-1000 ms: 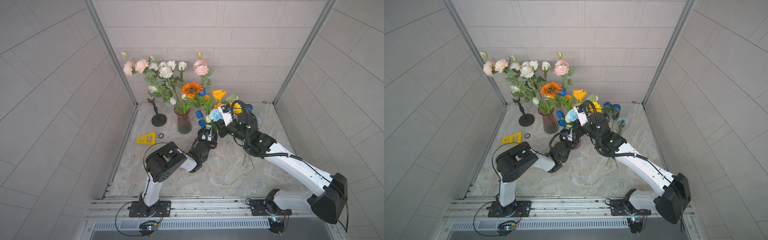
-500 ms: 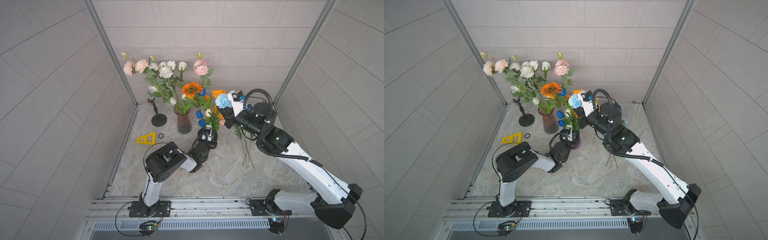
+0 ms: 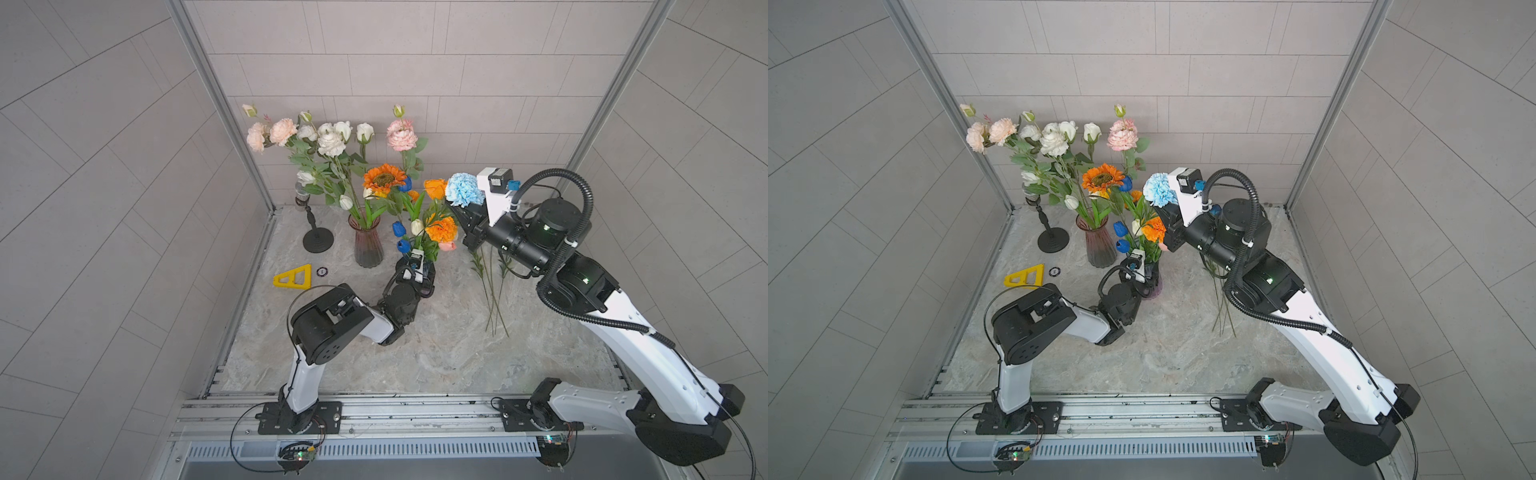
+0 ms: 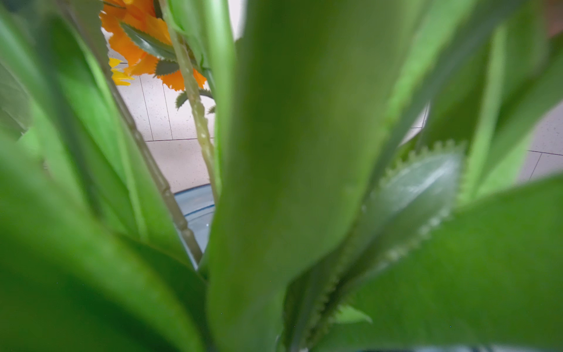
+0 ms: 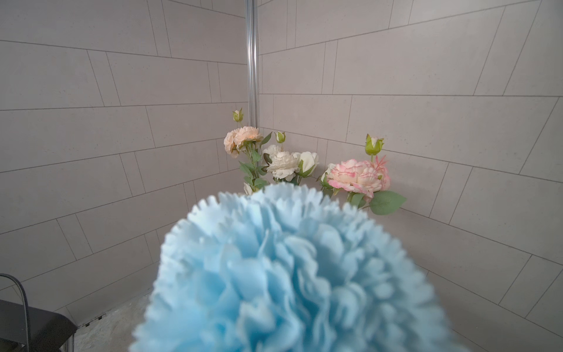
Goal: Pick out blue flowers from the vase
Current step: Pick up the flower from the vase, then place the flower at the center of the board.
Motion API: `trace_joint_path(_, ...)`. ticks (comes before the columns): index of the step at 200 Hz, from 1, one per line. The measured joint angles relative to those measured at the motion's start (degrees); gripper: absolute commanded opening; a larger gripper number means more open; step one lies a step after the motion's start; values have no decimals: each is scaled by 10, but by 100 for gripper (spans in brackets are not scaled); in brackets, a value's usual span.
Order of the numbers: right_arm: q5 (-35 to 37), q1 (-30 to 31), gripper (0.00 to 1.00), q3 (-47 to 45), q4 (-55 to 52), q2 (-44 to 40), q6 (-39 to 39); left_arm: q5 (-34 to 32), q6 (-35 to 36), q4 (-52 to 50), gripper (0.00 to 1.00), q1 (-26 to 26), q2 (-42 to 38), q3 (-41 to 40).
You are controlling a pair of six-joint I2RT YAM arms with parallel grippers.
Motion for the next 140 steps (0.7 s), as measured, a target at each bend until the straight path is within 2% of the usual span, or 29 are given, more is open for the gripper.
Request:
trace_joint_path(42, 25, 0, 6, 30, 3, -84, -15, 0, 0, 0, 42, 0, 0, 0)
trace_joint_path(92, 100, 0, 5, 27, 43, -189, -43, 0, 1, 0, 42, 0, 0, 0)
trace_joint_path(140, 198, 0, 1, 21, 45, -201, -83, 0, 1, 0, 42, 0, 0, 0)
